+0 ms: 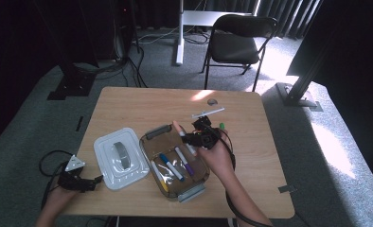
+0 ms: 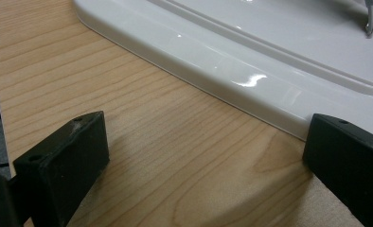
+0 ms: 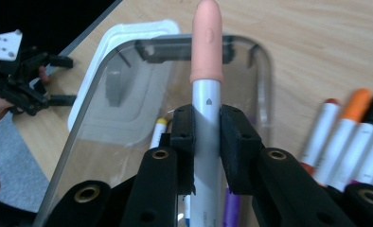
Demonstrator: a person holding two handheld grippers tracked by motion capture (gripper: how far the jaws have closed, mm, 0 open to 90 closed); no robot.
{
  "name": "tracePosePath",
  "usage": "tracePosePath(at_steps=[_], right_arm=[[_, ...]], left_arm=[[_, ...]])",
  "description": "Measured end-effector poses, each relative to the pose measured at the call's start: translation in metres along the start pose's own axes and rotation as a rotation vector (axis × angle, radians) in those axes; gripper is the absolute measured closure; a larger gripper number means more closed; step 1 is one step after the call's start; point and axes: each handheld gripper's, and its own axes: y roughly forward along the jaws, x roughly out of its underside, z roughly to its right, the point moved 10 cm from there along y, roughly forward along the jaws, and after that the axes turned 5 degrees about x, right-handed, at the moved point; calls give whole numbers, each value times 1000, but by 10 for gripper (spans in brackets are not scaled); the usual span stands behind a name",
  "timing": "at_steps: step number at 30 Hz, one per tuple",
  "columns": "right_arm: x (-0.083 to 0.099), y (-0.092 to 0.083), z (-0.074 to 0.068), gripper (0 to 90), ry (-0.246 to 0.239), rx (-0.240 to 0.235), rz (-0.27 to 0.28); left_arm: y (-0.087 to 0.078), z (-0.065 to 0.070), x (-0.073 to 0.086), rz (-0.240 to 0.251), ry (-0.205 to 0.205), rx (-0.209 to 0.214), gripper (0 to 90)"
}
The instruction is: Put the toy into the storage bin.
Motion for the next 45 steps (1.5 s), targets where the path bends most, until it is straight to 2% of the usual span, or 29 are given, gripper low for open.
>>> tracePosePath(at_steps=[4, 13, 17, 19, 21, 25, 27, 35, 45], right_arm=[[6, 17, -7, 766, -14, -8, -46], [20, 47, -13, 766, -53, 21, -145], [24, 57, -14, 766, -69, 52, -183], [26, 63, -14, 766, -89, 89, -201], [29, 69, -15, 766, -96, 88, -227], [34, 79, -15, 766, -116, 116, -271], [37, 84, -13, 766, -135, 156, -297], [49, 102, -19, 765, -184, 188, -399], [60, 114, -14, 759, -237, 259, -499]], left_arm=[[0, 0, 0, 0, 1, -1, 17], [0, 0, 0, 2, -1, 0, 17], [0, 0, 0, 0, 0, 0, 17], [0, 0, 0, -1, 1, 0, 17], [0, 0, 0, -1, 1, 0, 18], [0, 0, 0, -2, 2, 0, 17], [0, 0, 0, -1, 2, 0, 18], [0, 0, 0, -2, 3, 3, 17], [0, 0, 0, -2, 6, 4, 17]])
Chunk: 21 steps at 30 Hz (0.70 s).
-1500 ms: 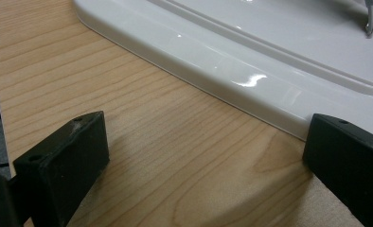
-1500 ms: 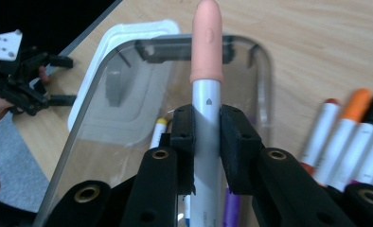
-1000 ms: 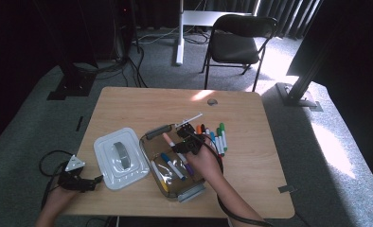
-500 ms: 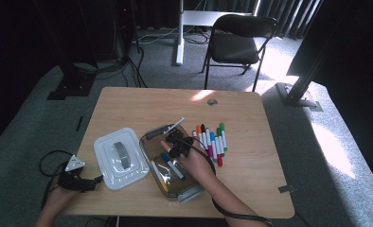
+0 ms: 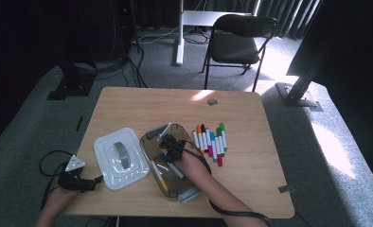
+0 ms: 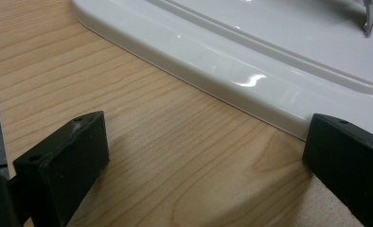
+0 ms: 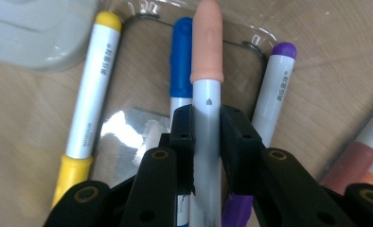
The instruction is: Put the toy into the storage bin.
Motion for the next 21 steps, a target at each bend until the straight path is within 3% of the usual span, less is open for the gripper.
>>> tracePosePath(at_steps=[5, 13, 21], right_arm=[[2, 2, 0, 727, -13, -1, -12], [0, -21, -6, 709, 0, -62, 84], [4, -59, 15, 675, 64, -137, 218]], left_arm=[[0, 0, 0, 0, 0, 1, 17], [0, 0, 0, 0, 0, 1, 17], [0, 0, 0, 2, 0, 0, 17]])
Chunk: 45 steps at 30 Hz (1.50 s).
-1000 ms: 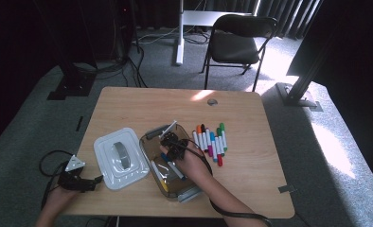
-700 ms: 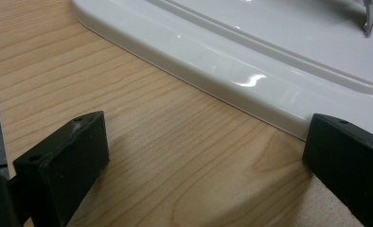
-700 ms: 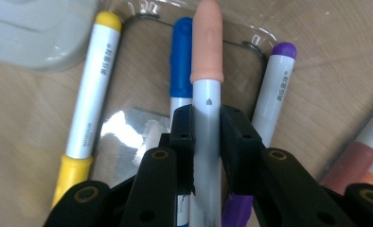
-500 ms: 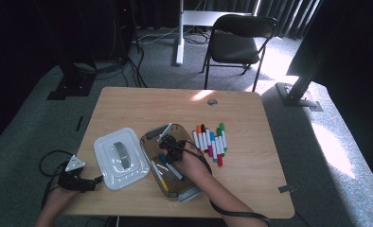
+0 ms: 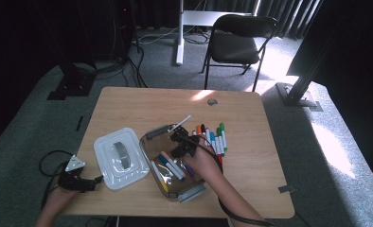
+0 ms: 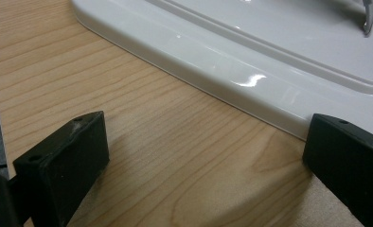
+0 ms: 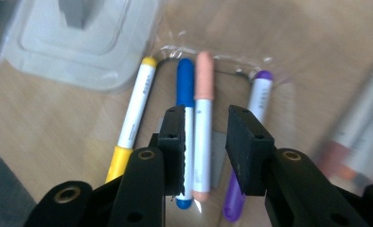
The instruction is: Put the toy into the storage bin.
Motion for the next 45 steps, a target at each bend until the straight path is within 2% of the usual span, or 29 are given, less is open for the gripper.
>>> tracePosePath(at_steps=[8, 10, 15, 17, 22, 27, 33, 38, 39, 45], right_arm=[[1, -30, 28, 638, 79, -19, 100], [1, -35, 31, 639, 99, -53, 125], [0, -48, 40, 606, 105, -39, 173], [3, -49, 44, 601, 102, -34, 168], [6, -56, 58, 590, 141, -25, 204], [10, -63, 76, 547, 170, 8, 244], [20, -63, 100, 516, 227, 38, 251], [27, -60, 113, 499, 262, 44, 255], [30, -59, 121, 491, 280, 55, 262], [39, -53, 147, 474, 339, 98, 276]], left_arm=[[0, 0, 0, -1, 1, 0, 17], [0, 0, 0, 0, 1, 0, 17], [0, 0, 0, -1, 1, 0, 17], [0, 0, 0, 0, -1, 0, 18], [0, 0, 0, 0, 0, 0, 17], [0, 0, 0, 0, -2, 0, 17], [0, 0, 0, -1, -1, 1, 17], [0, 0, 0, -2, 1, -1, 17], [0, 0, 0, -2, 0, 0, 17], [0, 0, 0, -2, 0, 0, 17]])
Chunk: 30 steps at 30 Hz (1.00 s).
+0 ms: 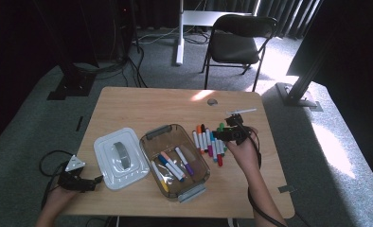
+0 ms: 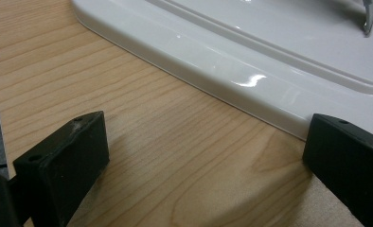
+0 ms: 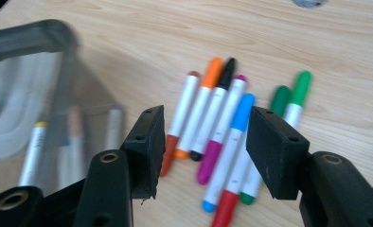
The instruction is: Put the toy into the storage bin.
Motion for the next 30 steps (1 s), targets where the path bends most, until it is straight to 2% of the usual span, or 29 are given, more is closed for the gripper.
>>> tracePosePath(at_steps=[4, 8, 10, 14, 23, 27, 29, 30], right_arm=[[6, 12, 21, 507, 14, 42, -6], [14, 28, 42, 563, 55, 81, -29], [15, 36, 50, 579, 73, 91, -26], [20, 57, 63, 590, 104, 116, -55], [26, 91, 77, 608, 153, 153, -109], [27, 100, 82, 620, 177, 154, -122], [28, 103, 85, 626, 174, 174, -132], [28, 104, 86, 625, 182, 165, -132]], left_arm=[[0, 0, 0, 0, 0, 0, 17], [0, 0, 0, 0, 0, 0, 17], [0, 0, 0, 0, 0, 0, 17], [0, 0, 0, 0, 0, 0, 17], [0, 0, 0, 0, 0, 0, 17], [0, 0, 0, 0, 0, 0, 17], [0, 0, 0, 0, 0, 0, 17], [0, 0, 0, 1, 0, 0, 17]])
